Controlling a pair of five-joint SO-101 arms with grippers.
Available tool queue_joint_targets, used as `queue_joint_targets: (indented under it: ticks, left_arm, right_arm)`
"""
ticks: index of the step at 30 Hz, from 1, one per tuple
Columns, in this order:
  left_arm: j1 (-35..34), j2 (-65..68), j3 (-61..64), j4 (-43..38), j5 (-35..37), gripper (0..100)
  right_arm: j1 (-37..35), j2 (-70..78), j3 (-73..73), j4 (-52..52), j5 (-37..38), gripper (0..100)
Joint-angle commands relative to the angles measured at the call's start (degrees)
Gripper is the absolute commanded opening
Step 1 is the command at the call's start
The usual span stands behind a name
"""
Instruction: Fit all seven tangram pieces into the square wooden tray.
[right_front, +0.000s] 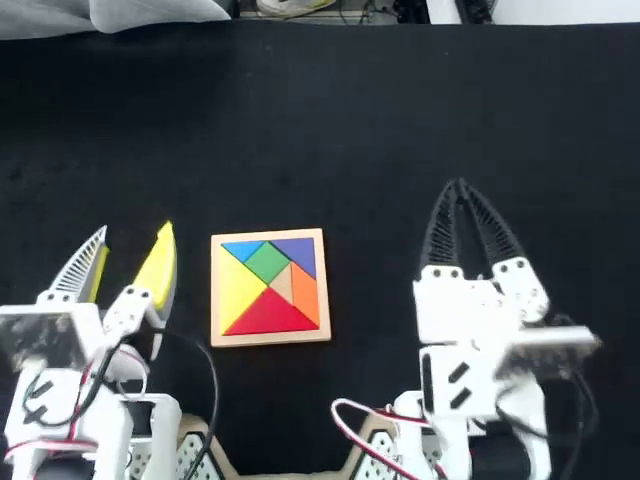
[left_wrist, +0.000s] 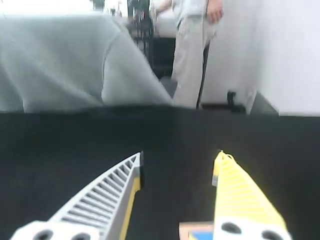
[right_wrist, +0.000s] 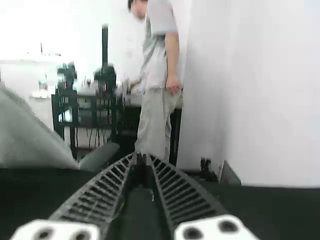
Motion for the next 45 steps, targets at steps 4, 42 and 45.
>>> queue_joint_targets:
  ticks: [4,42,45]
  left_arm:
    - [0.7,-0.3,18.8,-0.1,0.4,24]
    - [-5.0,-0.3,40.9,7.7,0.7,24]
    - [-5.0,-0.3,40.9,7.7,0.7,24]
  right_arm:
    - [0.2,-5.1,5.1,0.6,0.2,1.5]
    - [1.7,-4.9,33.5,31.3,0.6,1.2]
    - [1.7,-4.9,33.5,31.3,0.6,1.2]
